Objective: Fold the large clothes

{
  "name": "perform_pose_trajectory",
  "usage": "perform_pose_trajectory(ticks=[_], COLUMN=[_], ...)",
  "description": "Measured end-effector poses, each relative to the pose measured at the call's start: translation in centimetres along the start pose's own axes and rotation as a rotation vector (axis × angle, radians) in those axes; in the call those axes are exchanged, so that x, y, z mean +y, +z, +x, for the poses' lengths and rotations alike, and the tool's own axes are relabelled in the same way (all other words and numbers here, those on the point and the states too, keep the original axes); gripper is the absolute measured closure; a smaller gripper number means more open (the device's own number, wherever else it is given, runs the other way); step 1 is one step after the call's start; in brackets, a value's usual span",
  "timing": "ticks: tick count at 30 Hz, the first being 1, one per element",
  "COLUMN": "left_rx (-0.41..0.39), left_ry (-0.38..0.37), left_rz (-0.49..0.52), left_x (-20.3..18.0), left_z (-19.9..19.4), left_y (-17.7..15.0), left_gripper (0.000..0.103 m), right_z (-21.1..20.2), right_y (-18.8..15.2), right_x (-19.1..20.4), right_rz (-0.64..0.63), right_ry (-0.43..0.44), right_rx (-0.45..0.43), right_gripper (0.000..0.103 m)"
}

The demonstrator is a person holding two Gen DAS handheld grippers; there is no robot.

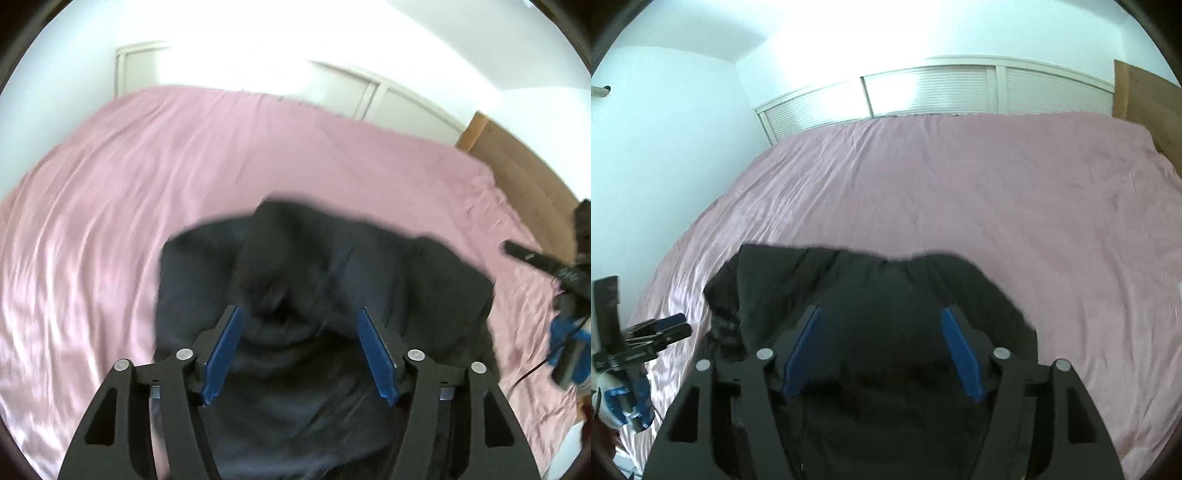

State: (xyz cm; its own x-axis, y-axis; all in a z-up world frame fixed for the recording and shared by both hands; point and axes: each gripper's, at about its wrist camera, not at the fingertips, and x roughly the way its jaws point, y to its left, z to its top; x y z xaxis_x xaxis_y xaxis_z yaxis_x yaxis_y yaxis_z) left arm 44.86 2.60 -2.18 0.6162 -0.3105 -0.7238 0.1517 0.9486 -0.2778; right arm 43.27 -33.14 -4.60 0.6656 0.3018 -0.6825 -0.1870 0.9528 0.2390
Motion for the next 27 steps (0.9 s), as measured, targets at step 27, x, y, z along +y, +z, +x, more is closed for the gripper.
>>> perform_pose_trajectory(ticks=[27], left_rx=[0.228], left_ry=[0.04], left_rz=[0.128], left_x=[-3.3], left_z=[18.7], left_y=[-9.3], left_gripper=[0.036], right_z=[12.9], right_y=[-13.1], right_x=[-3.6], right_rz=[-0.07], right_ry=[-0.068], right_rx=[0.322], right_gripper=[0.034])
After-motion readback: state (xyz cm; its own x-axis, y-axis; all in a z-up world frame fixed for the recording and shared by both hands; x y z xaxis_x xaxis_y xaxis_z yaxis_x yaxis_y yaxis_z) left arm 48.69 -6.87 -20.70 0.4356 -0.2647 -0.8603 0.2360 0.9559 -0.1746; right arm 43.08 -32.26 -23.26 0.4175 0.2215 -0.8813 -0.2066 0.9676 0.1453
